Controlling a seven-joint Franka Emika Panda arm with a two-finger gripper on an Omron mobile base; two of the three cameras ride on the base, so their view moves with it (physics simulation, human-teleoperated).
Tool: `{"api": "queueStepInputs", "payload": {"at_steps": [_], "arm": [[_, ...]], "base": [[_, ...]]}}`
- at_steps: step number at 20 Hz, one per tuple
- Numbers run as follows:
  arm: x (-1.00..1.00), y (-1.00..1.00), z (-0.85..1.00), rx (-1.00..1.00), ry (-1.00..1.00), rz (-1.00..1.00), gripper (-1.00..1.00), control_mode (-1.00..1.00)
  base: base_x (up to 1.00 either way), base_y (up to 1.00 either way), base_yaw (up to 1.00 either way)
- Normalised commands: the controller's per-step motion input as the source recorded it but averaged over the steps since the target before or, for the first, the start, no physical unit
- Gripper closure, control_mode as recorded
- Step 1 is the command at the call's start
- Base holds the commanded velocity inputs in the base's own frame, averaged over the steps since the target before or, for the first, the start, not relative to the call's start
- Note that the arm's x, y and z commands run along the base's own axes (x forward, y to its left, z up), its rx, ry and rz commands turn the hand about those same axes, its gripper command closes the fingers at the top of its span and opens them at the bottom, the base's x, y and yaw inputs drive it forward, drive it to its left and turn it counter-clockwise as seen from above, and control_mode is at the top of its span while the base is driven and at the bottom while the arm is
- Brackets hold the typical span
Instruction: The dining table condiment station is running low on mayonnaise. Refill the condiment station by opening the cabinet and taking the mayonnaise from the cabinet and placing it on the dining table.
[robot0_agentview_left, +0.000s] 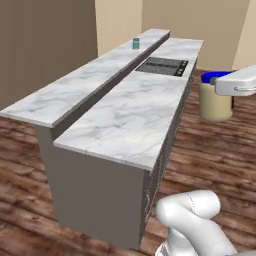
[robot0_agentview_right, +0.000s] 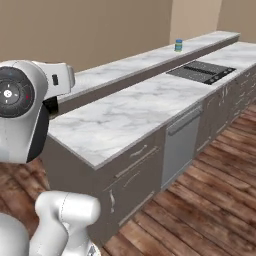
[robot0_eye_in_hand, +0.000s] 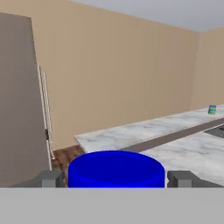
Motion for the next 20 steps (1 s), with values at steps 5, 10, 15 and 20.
{"api": "queueStepInputs", "payload": {"at_steps": [5,10,15,20], "arm": [[0.00,0.00,0.00,0.00,0.00,0.00,1.00,1.00],[0.00,0.00,0.00,0.00,0.00,0.00,1.00,1.00],[0.00,0.00,0.00,0.00,0.00,0.00,1.00,1.00],[0.00,0.00,0.00,0.00,0.00,0.00,1.00,1.00]], "base": [[0.00,1.00,-0.36],[0.06,1.00,-0.35],[0.07,1.00,-0.33],[0.06,1.00,-0.32]]}}
